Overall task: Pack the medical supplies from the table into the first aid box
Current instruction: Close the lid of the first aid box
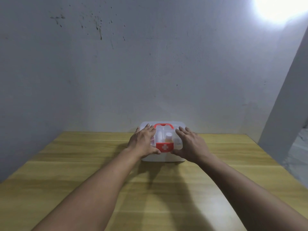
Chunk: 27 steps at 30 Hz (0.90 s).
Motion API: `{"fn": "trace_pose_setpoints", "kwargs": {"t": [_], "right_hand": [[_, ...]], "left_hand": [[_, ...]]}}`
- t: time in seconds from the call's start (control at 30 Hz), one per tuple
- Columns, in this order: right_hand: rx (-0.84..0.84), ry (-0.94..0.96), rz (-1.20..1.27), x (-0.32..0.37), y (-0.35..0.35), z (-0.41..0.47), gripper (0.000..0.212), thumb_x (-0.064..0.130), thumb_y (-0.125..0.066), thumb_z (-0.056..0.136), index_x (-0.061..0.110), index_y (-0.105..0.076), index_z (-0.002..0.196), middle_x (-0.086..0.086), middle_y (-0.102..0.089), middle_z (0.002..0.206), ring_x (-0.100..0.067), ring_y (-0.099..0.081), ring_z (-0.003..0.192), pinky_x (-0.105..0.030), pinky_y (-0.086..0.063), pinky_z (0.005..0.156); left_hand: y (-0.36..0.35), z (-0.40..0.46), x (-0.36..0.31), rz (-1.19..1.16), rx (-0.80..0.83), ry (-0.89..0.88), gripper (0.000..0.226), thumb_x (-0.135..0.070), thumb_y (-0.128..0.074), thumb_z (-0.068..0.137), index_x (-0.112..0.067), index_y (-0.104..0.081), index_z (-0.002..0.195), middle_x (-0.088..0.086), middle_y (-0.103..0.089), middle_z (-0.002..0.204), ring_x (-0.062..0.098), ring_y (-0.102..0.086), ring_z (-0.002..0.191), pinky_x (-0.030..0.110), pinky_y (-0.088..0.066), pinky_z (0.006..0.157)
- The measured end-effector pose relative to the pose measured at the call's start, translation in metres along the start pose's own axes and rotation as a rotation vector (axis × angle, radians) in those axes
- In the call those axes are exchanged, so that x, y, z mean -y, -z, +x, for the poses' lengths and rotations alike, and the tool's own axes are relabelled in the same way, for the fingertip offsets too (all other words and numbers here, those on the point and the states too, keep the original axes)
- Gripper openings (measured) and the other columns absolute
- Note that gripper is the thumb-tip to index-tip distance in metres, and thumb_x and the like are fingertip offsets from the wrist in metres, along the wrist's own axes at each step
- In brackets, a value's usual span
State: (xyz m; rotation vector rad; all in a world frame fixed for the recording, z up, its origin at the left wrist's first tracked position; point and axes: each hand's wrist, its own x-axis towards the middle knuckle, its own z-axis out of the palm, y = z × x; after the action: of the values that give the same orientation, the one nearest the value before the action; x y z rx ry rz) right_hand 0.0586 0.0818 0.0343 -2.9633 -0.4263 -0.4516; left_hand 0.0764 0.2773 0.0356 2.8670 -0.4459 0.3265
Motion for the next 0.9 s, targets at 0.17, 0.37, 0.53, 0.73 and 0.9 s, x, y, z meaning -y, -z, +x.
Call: {"fn": "trace_pose_setpoints", "kwargs": {"t": [0.17, 0.37, 0.53, 0.73, 0.9], "right_hand": [[-0.013, 0.006, -0.03, 0.001, -0.003, 0.001, 0.093, 0.062, -0.064, 0.077, 0.014, -0.028, 0.149, -0.007, -0.03, 0.157, -0.027, -0.027, 0.144, -0.04, -0.031, 0.113], [-0.012, 0.006, -0.051, 0.0, -0.003, 0.003, 0.09, 0.06, -0.065, 0.078, 0.013, -0.031, 0.147, -0.008, -0.035, 0.154, -0.028, -0.031, 0.142, -0.041, -0.041, 0.106], [-0.033, 0.014, -0.048, 0.0, -0.003, 0.003, 0.082, 0.055, -0.066, 0.079, 0.012, -0.036, 0.143, -0.007, -0.042, 0.149, -0.027, -0.036, 0.138, -0.041, -0.047, 0.099], [-0.006, 0.011, -0.043, 0.0, -0.004, 0.006, 0.085, 0.054, -0.064, 0.082, 0.013, -0.028, 0.147, -0.006, -0.032, 0.155, -0.025, -0.027, 0.144, -0.04, -0.04, 0.107], [0.011, -0.005, -0.027, -0.001, -0.005, 0.016, 0.086, 0.051, -0.066, 0.082, 0.012, -0.028, 0.148, -0.007, -0.032, 0.155, -0.026, -0.027, 0.144, -0.041, -0.038, 0.108]], "left_hand": [[-0.005, 0.0, 0.002, -0.04, -0.052, -0.01, 0.103, -0.044, -0.082, 0.068, -0.012, -0.029, 0.15, 0.002, -0.027, 0.159, 0.015, -0.017, 0.149, 0.034, -0.011, 0.121], [-0.01, 0.001, 0.005, -0.052, -0.097, -0.018, 0.099, -0.046, -0.081, 0.068, -0.014, -0.033, 0.149, 0.0, -0.031, 0.158, 0.013, -0.021, 0.148, 0.033, -0.015, 0.122], [-0.012, 0.001, 0.006, -0.053, -0.123, -0.034, 0.094, -0.046, -0.079, 0.071, -0.014, -0.035, 0.148, 0.0, -0.032, 0.157, 0.013, -0.023, 0.147, 0.033, -0.015, 0.121], [-0.01, 0.005, 0.006, -0.062, -0.084, -0.022, 0.099, -0.041, -0.083, 0.067, -0.013, -0.034, 0.148, 0.001, -0.03, 0.158, 0.014, -0.021, 0.148, 0.033, -0.012, 0.122], [-0.007, 0.015, 0.007, -0.066, -0.055, -0.002, 0.1, -0.039, -0.084, 0.067, -0.012, -0.033, 0.148, 0.002, -0.029, 0.159, 0.015, -0.018, 0.149, 0.034, -0.009, 0.121]]}}
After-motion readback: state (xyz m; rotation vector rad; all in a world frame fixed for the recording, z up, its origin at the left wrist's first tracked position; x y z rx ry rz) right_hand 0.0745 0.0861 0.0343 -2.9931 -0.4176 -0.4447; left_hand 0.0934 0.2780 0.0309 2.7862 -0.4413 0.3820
